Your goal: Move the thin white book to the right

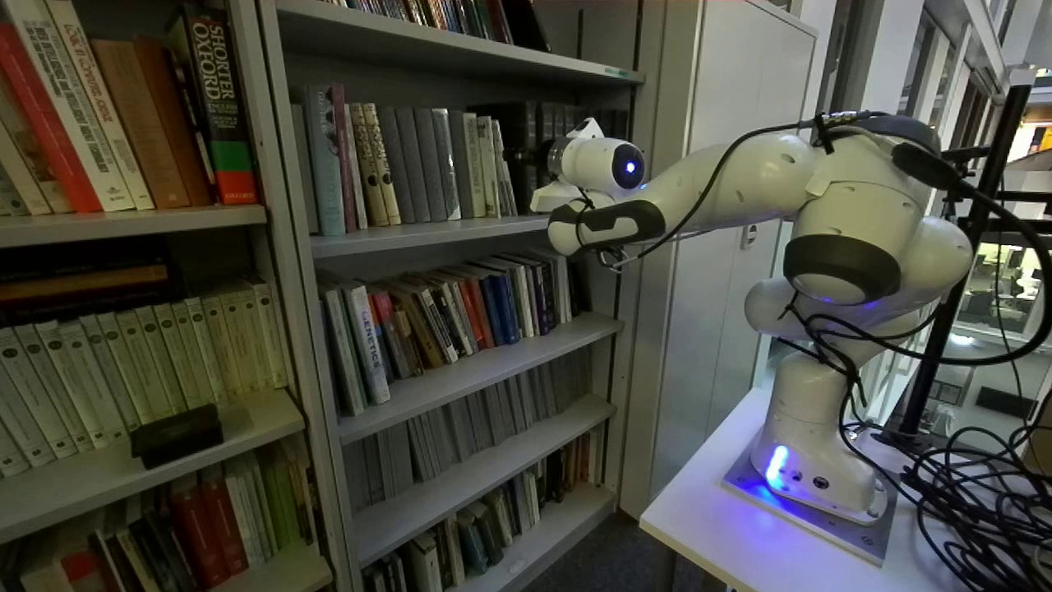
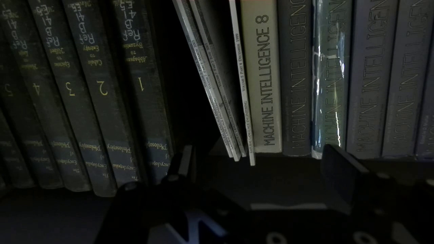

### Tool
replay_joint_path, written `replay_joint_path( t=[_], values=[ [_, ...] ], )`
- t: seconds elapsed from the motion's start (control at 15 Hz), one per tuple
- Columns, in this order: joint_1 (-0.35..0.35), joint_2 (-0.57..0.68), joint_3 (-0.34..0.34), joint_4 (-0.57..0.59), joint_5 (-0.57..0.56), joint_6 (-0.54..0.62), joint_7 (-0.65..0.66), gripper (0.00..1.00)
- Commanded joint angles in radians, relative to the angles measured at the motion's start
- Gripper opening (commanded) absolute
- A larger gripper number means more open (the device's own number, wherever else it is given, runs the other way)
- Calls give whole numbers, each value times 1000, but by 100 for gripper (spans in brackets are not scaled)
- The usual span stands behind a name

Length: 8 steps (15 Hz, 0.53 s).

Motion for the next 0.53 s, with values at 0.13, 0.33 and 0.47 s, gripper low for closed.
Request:
replay_joint_path(
  t=[0.13, 0.33, 0.47],
  values=[
    [-3, -1, -2, 10, 3, 13, 0, 100],
    [1, 2, 5, 4, 1, 1, -3, 100],
    [1, 2, 6, 5, 1, 1, -3, 100]
  ],
)
